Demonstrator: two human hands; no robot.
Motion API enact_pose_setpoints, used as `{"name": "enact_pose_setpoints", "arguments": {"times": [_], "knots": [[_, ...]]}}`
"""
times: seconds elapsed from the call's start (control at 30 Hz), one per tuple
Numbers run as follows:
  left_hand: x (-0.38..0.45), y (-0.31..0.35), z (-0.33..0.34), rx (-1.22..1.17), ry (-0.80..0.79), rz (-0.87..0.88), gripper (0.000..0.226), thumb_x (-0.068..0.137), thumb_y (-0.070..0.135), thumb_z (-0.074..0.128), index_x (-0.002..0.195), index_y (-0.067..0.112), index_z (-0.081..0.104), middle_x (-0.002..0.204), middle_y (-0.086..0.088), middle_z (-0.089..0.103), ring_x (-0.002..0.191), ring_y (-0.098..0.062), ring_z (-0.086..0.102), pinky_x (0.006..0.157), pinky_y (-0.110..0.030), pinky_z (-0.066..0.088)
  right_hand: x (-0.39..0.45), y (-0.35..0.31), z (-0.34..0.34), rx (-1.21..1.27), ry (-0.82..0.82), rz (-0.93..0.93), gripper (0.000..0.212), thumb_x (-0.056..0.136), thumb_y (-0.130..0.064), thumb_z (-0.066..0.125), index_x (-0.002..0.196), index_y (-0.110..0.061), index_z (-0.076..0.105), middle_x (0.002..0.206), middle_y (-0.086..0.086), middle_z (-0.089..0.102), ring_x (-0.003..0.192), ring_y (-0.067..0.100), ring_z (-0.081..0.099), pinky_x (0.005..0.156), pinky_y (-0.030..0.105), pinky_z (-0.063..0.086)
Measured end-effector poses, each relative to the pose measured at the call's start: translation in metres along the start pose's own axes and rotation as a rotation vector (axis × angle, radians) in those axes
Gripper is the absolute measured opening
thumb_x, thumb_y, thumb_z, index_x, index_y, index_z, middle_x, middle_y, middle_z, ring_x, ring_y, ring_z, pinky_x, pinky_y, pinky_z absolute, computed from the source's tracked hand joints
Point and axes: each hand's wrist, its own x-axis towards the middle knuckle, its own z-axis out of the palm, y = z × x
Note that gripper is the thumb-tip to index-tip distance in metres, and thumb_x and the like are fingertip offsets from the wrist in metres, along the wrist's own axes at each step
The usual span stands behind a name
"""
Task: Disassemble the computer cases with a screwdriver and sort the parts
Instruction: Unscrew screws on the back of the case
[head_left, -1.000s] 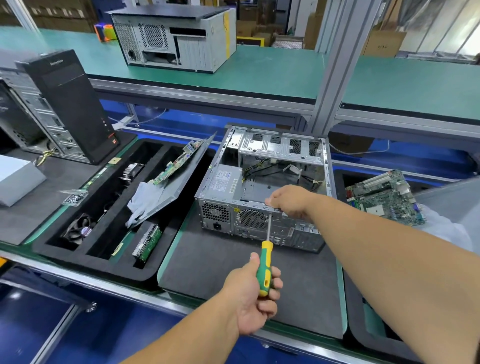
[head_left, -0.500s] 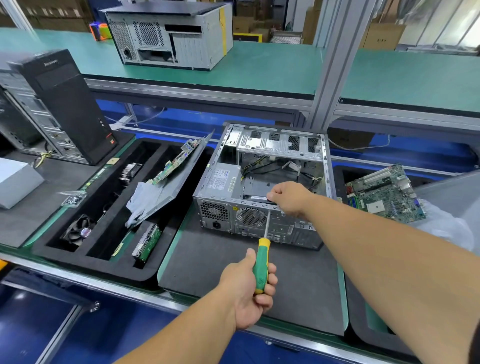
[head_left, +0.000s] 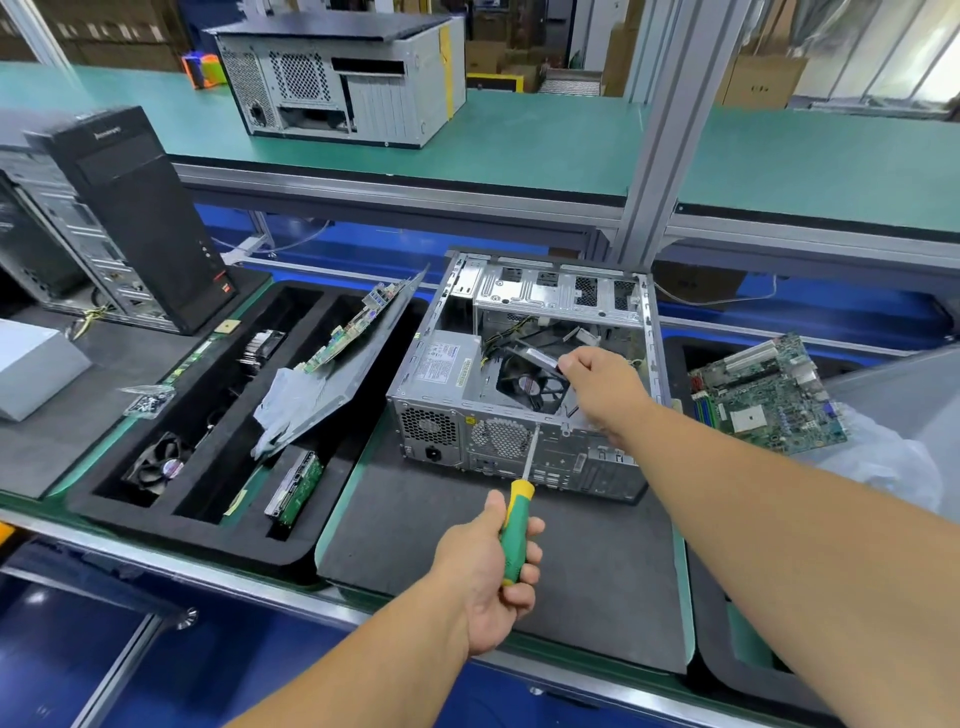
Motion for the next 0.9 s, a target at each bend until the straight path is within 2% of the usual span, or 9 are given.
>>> {"name": "enact_pose_setpoints", "arguments": {"times": [0.1,0.2,0.33,0.43,0.53,0.6,0.7,0.8,0.9], "knots": [[-0.001,0.000,0.001,0.016,0.000,0.031,0.043,0.091,0.047,0.076,0.108,0.012,0.059,0.067,-0.007,0.055,0.050,-0.013,0.040,0.037,-0.020,0.024,-0.004,0.001,-0.010,0.227,0.144,0.084,0.033,0.102,-0.037,0.049,0.089,-0.010,0.063,0.071,0.005,0.044,0.063,0.020,0.035,0.055,0.030,0.028],[0.001,0.000,-0.001,0.028,0.003,0.042,0.034,0.092,0.031,0.078,0.111,0.014,0.055,0.066,-0.006,0.058,0.049,-0.013,0.043,0.039,-0.020,0.025,-0.017,0.002,-0.023,0.705,0.146,0.193,0.026,0.105,-0.036,0.051,0.098,-0.019,0.070,0.066,-0.001,0.046,0.053,0.013,0.031,0.042,0.024,0.028],[0.004,0.001,-0.002,0.045,0.008,0.034,0.035,0.099,0.045,0.066,0.095,0.011,0.064,0.069,-0.005,0.061,0.051,-0.012,0.044,0.039,-0.021,0.027,-0.045,0.016,-0.032,1.136,0.131,0.292,0.018,0.106,-0.034,0.055,0.092,-0.024,0.062,0.055,-0.005,0.018,0.044,0.010,0.016,0.041,0.025,0.019],[0.005,-0.001,-0.001,0.056,0.027,0.029,0.048,0.101,0.055,0.056,0.093,0.010,0.071,0.071,-0.004,0.063,0.052,-0.012,0.046,0.040,-0.021,0.027,-0.068,0.034,-0.034,1.347,0.106,0.401,0.029,0.105,-0.038,0.054,0.078,-0.027,0.052,0.054,-0.007,0.015,0.043,0.010,0.013,0.043,0.025,0.016],[0.006,-0.001,-0.001,0.056,0.030,0.032,0.053,0.102,0.057,0.053,0.090,0.009,0.074,0.067,-0.004,0.060,0.051,-0.012,0.044,0.040,-0.022,0.025,-0.095,0.051,-0.035,1.483,0.045,0.514,0.051,0.104,-0.044,0.051,0.059,-0.022,0.039,0.052,-0.007,0.019,0.041,0.010,0.015,0.040,0.023,0.019],[0.006,-0.001,0.000,0.054,0.025,0.041,0.050,0.099,0.057,0.060,0.092,0.008,0.073,0.066,-0.005,0.058,0.051,-0.014,0.043,0.039,-0.022,0.025,-0.113,0.060,-0.035,1.530,0.014,0.545,0.058,0.104,-0.043,0.050,0.052,-0.020,0.039,0.051,-0.007,0.021,0.044,0.011,0.012,0.039,0.023,0.020],[0.006,-0.002,0.002,0.071,0.023,0.069,0.041,0.091,0.049,0.074,0.100,0.010,0.068,0.065,-0.005,0.057,0.051,-0.014,0.043,0.039,-0.023,0.024,-0.140,0.074,-0.034,1.543,-0.051,0.561,0.052,0.099,-0.037,0.055,0.051,-0.020,0.043,0.052,-0.007,0.021,0.051,0.011,0.006,0.042,0.023,0.018],[0.007,-0.003,0.001,0.104,0.030,0.090,0.031,0.094,0.041,0.074,0.104,0.012,0.065,0.064,-0.004,0.057,0.050,-0.014,0.042,0.040,-0.022,0.023,-0.165,0.095,-0.027,1.534,-0.093,0.597,0.044,0.094,-0.035,0.057,0.055,-0.020,0.048,0.053,-0.007,0.022,0.052,0.011,0.007,0.044,0.024,0.017],[0.008,-0.002,-0.001,0.123,0.040,0.104,0.029,0.096,0.039,0.071,0.104,0.013,0.065,0.063,-0.004,0.057,0.051,-0.013,0.042,0.041,-0.022,0.023,-0.182,0.117,-0.015,1.562,-0.059,0.715,0.047,0.101,-0.035,0.054,0.059,-0.019,0.042,0.054,-0.006,0.023,0.052,0.010,0.009,0.044,0.024,0.017]]}}
